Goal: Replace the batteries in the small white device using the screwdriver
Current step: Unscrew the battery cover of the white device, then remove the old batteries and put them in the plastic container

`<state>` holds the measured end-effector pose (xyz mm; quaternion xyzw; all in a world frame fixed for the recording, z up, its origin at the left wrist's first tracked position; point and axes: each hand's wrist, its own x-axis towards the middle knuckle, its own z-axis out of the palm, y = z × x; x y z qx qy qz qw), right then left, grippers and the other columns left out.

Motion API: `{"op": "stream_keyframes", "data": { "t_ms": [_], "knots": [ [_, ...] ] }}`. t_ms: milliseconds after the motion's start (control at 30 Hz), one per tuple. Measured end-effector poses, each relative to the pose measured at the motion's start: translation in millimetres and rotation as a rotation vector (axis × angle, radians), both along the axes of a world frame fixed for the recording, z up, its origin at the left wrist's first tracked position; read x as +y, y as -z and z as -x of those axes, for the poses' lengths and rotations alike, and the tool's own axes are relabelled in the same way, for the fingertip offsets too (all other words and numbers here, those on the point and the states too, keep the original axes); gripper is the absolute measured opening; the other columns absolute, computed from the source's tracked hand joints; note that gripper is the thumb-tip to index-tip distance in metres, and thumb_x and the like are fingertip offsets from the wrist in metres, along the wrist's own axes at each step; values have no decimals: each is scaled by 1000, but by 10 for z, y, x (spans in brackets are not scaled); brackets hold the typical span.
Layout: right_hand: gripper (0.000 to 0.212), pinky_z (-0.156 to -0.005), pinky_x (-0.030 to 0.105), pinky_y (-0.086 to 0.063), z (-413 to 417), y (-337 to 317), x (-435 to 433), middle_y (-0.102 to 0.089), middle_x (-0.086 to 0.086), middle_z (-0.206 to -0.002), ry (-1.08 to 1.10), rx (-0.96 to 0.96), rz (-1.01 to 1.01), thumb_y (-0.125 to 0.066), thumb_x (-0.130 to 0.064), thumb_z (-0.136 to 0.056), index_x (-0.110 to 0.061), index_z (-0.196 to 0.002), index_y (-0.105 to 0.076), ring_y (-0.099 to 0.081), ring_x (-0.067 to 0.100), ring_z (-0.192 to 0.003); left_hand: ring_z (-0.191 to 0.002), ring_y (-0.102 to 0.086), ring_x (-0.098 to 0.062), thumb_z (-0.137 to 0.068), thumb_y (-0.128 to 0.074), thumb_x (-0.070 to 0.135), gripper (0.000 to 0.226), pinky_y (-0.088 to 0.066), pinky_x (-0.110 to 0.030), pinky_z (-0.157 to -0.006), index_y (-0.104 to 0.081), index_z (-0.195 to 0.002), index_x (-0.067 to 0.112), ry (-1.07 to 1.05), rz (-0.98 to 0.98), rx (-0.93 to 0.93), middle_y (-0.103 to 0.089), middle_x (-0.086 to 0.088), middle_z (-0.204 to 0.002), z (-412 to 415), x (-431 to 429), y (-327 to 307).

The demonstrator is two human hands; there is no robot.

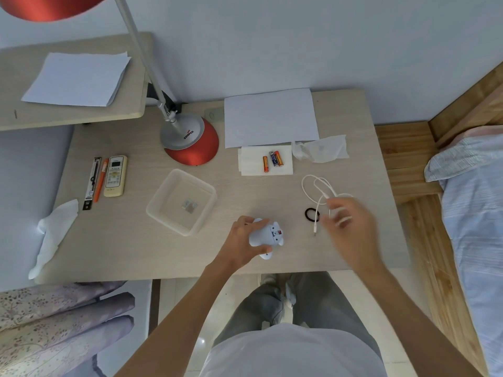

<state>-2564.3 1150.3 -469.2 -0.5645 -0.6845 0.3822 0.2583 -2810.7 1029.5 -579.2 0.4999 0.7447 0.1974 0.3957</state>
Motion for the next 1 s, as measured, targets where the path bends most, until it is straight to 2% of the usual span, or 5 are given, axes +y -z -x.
{"op": "stream_keyframes", "data": {
  "t_ms": [133, 233, 400, 700, 1000],
  "knots": [
    [72, -84, 37, -57, 356, 505, -125, -47, -11, -143, -573, -398, 80, -76, -17, -86, -33, -148, -43, -59, 11, -113, -130, -49, -20, -81, -89, 45, 78, -49, -38, -108, -56, -151, 38, 18, -6, 11, -48, 2, -145, 46, 0, -68],
    [75, -88, 36, -56, 506, 744, -131, -48, -9, -142, -697, -386, 198, -78, -18, -83, -31, -148, -44, -61, 16, -117, -130, -49, -19, -81, -87, 48, 77, -55, -42, -104, -55, -150, 41, 23, -19, 39, -47, 4, -147, 121, -30, -148],
    [68, -87, 41, -59, 619, 958, -158, -56, -8, -126, -756, -383, 192, -80, -21, -77, -33, -138, -53, -64, 18, -106, -137, -46, -18, -84, -87, 40, 78, -47, -28, -103, -52, -153, 38, 53, -67, 129, -43, 5, -154, 223, -119, -307],
    [61, -89, 40, -59, 663, 1008, -129, -71, -7, -117, -733, -352, 173, -84, -20, -76, -32, -132, -62, -67, 15, -104, -141, -42, -26, -85, -88, 35, 91, -63, -34, -88, -35, -158, 37, 407, -154, 422, -26, -4, -163, 212, -213, -580],
    [58, -79, 40, -62, 726, 977, -67, -75, -8, -100, -778, -382, 194, -83, -22, -77, -32, -130, -64, -69, 14, -88, -137, -46, -24, -81, -91, 35, 94, -55, -38, -106, -36, -158, 38, 633, -119, 399, -41, -4, -157, 221, 0, -436]
  ]
}}
